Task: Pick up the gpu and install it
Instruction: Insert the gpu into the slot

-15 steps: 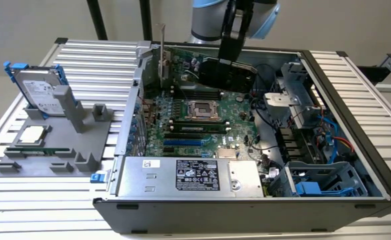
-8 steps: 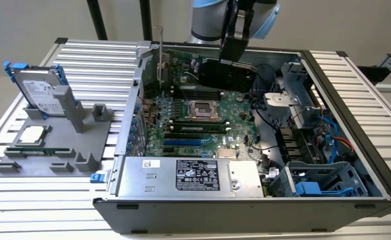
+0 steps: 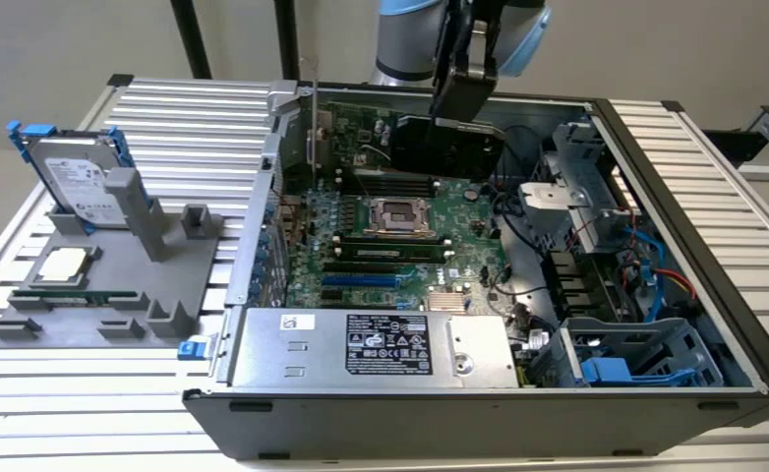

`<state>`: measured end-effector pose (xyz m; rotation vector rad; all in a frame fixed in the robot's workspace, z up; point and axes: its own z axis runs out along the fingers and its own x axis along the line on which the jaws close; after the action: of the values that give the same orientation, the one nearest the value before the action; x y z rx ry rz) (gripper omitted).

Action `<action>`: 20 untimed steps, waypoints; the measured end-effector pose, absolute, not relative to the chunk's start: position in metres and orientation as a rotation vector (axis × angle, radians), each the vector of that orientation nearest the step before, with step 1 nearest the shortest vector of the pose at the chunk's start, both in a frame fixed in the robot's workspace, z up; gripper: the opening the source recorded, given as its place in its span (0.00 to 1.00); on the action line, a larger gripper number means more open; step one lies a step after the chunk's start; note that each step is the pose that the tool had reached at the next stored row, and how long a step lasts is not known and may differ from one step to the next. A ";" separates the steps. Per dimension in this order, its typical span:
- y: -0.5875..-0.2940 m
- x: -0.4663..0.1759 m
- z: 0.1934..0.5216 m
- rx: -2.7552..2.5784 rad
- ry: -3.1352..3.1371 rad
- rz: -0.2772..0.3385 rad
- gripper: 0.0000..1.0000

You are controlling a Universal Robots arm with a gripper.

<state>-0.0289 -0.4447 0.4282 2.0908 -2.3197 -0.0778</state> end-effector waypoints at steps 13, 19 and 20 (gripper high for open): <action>-0.445 -0.029 0.428 2.169 -2.243 -0.076 0.00; -0.445 -0.029 0.426 2.170 -2.243 -0.077 0.00; -0.445 -0.029 0.426 2.169 -2.243 -0.077 0.00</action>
<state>-0.0289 -0.4447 0.4259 2.1695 -2.2434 -0.0765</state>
